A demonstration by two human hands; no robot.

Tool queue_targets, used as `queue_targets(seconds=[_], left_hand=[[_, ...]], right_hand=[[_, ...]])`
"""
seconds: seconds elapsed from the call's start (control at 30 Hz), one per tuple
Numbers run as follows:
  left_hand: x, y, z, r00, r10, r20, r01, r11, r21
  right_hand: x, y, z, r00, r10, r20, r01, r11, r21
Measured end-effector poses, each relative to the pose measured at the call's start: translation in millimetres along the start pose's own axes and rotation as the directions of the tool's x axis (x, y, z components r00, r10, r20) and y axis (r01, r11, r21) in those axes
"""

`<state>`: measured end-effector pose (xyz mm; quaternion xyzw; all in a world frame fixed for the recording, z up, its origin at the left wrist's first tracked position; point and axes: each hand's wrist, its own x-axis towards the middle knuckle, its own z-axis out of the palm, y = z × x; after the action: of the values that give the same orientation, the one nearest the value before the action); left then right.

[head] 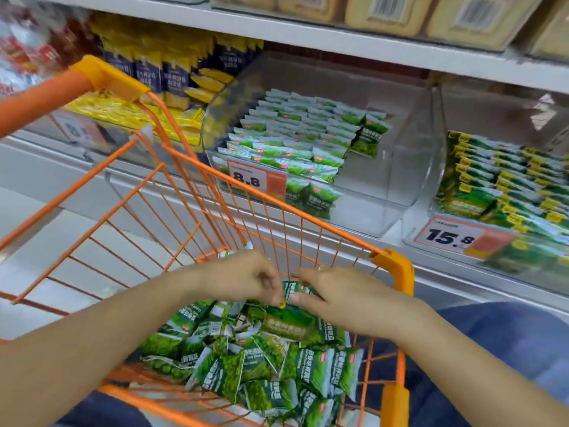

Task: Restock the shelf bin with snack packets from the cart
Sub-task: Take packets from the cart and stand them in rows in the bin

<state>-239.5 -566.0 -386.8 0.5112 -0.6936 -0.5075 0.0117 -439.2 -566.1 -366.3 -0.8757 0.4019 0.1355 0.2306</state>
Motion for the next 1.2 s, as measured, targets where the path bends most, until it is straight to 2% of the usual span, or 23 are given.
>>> queue_targets(seconds=[0.07,0.1,0.13,0.2,0.23,0.27,0.37,0.43,0.5,0.53,0.6,0.63,0.7,0.77,0.83,0.9,1.07,1.13,1.2], left_hand=[[-11,13,-21,0.987,0.025,-0.160,-0.067,0.962,-0.266],[-16,18,-28,0.976,0.016,-0.216,-0.099,0.922,-0.375],[-21,21,-33,0.966,0.005,-0.257,-0.124,0.884,-0.451],[-28,26,-37,0.946,-0.005,-0.325,-0.171,0.842,-0.512],[-29,29,-37,0.931,-0.006,-0.364,-0.199,0.830,-0.522],[-30,32,-35,0.916,-0.006,-0.401,-0.227,0.816,-0.531],[-24,51,-29,0.867,0.027,-0.497,-0.316,0.801,-0.508],[-13,69,-26,0.832,0.084,-0.548,-0.389,0.793,-0.469],[1,89,-25,0.766,0.108,-0.633,-0.488,0.739,-0.465],[11,100,-25,0.711,0.116,-0.693,-0.532,0.734,-0.423],[34,114,-19,0.577,0.208,-0.790,-0.502,0.853,-0.142],[47,116,-12,0.551,0.288,-0.783,-0.428,0.903,0.031],[71,115,4,0.589,0.399,-0.702,-0.257,0.917,0.305],[88,111,17,0.623,0.508,-0.595,-0.095,0.804,0.586],[97,105,20,0.619,0.573,-0.537,-0.046,0.709,0.704],[99,102,18,0.624,0.570,-0.534,-0.038,0.705,0.709],[97,102,19,0.591,0.602,-0.537,-0.033,0.684,0.729],[97,102,18,0.569,0.624,-0.536,-0.037,0.671,0.741],[96,102,18,0.561,0.640,-0.525,-0.037,0.654,0.756]], right_hand=[[-1,0,-6,0.998,-0.034,-0.051,0.046,0.964,0.262],[-2,0,-8,0.993,-0.051,-0.109,0.091,0.912,0.399],[-4,1,-12,0.985,-0.039,-0.169,0.129,0.818,0.561],[-9,0,-18,0.979,0.020,-0.202,0.159,0.541,0.826],[-12,-1,-22,0.981,0.020,-0.195,0.165,0.449,0.878],[-14,0,-22,0.983,0.011,-0.185,0.162,0.439,0.884],[-19,-1,-23,0.983,0.041,-0.181,0.137,0.497,0.857],[-24,0,-25,0.960,0.122,-0.252,0.177,0.436,0.882],[-34,6,-30,0.858,0.271,-0.436,0.294,0.436,0.851],[-40,13,-34,0.775,0.346,-0.529,0.327,0.497,0.804],[-57,34,-44,0.614,0.454,-0.646,0.323,0.602,0.730],[-66,48,-49,0.545,0.502,-0.672,0.311,0.624,0.717],[-84,80,-57,0.400,0.592,-0.700,0.287,0.644,0.709],[-100,114,-63,0.245,0.634,-0.734,0.217,0.702,0.679],[-110,146,-71,0.156,0.616,-0.772,0.091,0.769,0.633],[-111,171,-80,0.184,0.631,-0.754,0.007,0.766,0.643],[-87,200,-85,0.471,0.671,-0.573,-0.138,0.697,0.703],[-76,212,-82,0.582,0.645,-0.496,-0.272,0.729,0.628],[-71,225,-80,0.645,0.620,-0.448,-0.408,0.774,0.485]])
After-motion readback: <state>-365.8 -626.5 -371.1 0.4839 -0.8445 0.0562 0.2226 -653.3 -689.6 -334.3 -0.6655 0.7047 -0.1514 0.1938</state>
